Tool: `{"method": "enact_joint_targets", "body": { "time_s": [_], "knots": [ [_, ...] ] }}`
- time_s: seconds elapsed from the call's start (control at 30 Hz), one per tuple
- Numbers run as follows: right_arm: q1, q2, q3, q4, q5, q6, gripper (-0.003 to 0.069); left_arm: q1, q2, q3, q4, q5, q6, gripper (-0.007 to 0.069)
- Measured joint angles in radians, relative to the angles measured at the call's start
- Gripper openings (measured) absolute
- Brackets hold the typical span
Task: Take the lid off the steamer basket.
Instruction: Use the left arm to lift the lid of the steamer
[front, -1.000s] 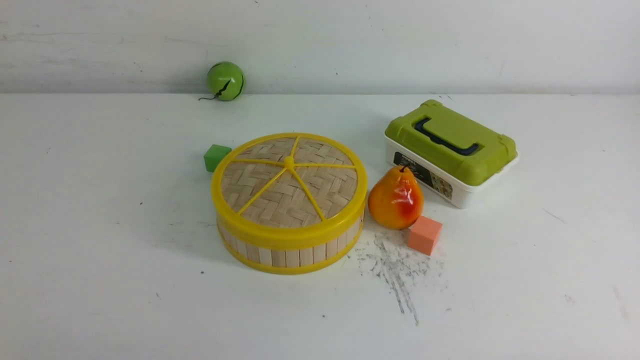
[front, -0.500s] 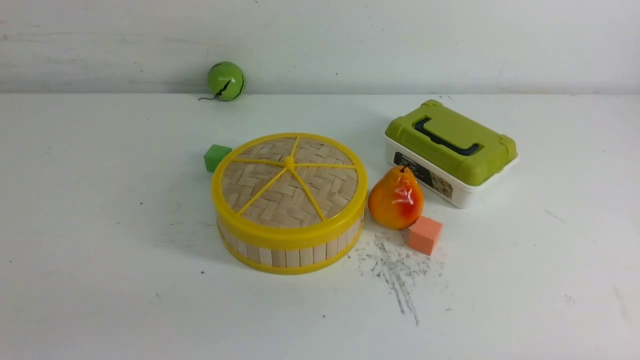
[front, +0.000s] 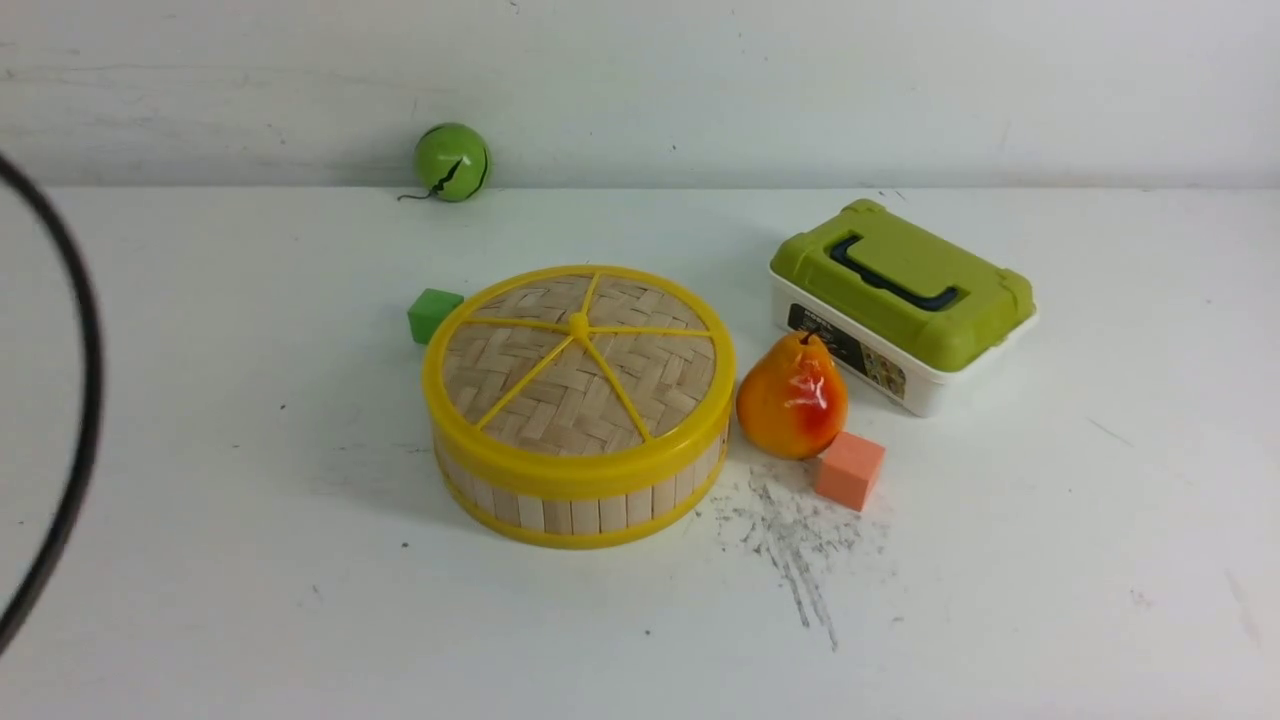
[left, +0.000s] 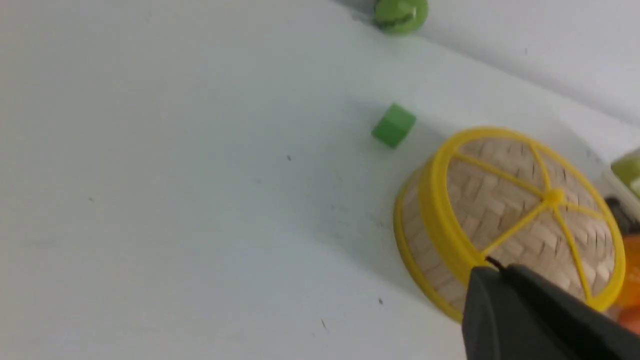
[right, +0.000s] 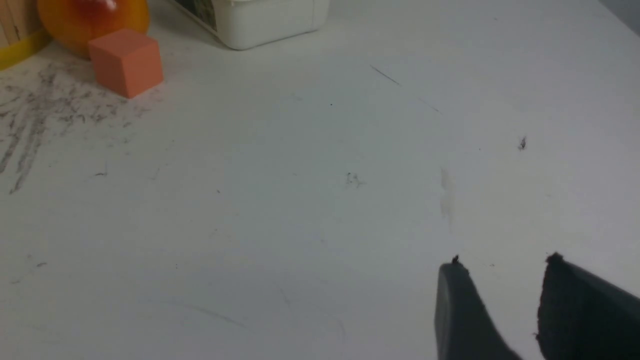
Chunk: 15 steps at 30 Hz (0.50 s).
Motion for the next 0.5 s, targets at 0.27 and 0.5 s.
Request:
{"method": "enact_joint_targets", "body": {
  "time_s": [0.27, 0.5],
  "knots": [
    [0.000, 0.000, 0.000, 0.000, 0.000, 0.000, 0.0240, 0.000, 0.330, -0.157, -0.516, 0.214, 0.507, -0.0013],
    [0.000, 0.000, 0.000, 0.000, 0.000, 0.000, 0.0240, -0.123, 0.562, -0.388, -0.490, 0.298, 0.523, -0.0013]
  ]
}}
